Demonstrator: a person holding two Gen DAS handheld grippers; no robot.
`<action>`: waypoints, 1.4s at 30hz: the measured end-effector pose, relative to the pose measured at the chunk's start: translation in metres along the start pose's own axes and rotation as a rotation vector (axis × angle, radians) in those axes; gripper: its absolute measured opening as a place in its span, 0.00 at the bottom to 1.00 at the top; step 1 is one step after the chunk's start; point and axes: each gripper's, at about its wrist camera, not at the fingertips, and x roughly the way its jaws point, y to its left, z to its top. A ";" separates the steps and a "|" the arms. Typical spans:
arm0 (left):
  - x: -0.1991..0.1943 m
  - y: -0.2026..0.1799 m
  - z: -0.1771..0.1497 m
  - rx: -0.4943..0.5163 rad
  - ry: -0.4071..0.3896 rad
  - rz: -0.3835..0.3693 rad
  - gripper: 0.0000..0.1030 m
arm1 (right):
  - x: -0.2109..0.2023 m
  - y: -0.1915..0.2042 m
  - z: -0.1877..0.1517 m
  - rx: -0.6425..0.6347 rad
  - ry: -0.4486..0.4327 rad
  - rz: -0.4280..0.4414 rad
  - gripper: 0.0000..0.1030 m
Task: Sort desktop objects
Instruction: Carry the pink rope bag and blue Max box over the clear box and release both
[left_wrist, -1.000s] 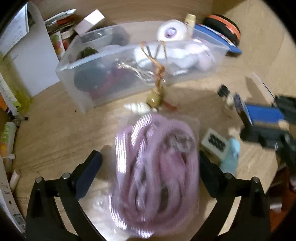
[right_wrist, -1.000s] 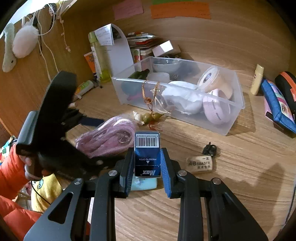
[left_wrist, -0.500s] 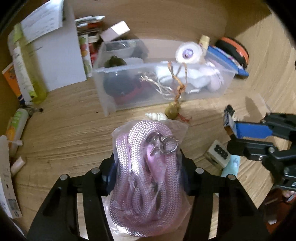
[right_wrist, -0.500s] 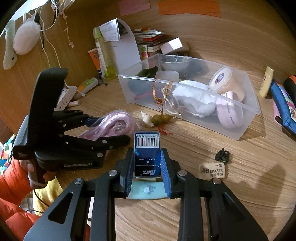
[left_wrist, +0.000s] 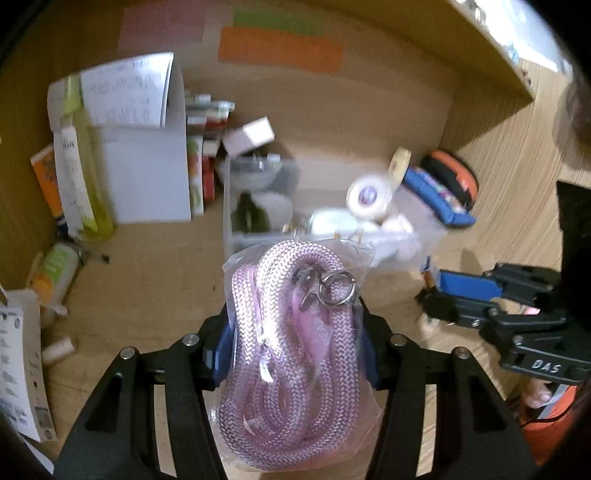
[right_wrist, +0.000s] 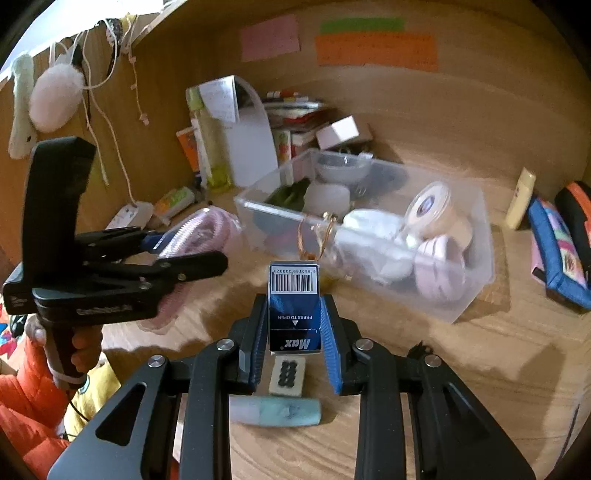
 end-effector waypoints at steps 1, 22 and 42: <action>-0.002 0.000 0.003 -0.001 -0.012 -0.002 0.53 | -0.001 -0.001 0.003 0.002 -0.008 -0.003 0.24; 0.026 -0.003 0.087 0.036 -0.102 0.020 0.53 | -0.005 -0.044 0.074 0.025 -0.105 -0.082 0.24; 0.102 0.000 0.086 0.029 -0.004 0.101 0.54 | 0.077 -0.074 0.075 0.089 0.037 -0.101 0.24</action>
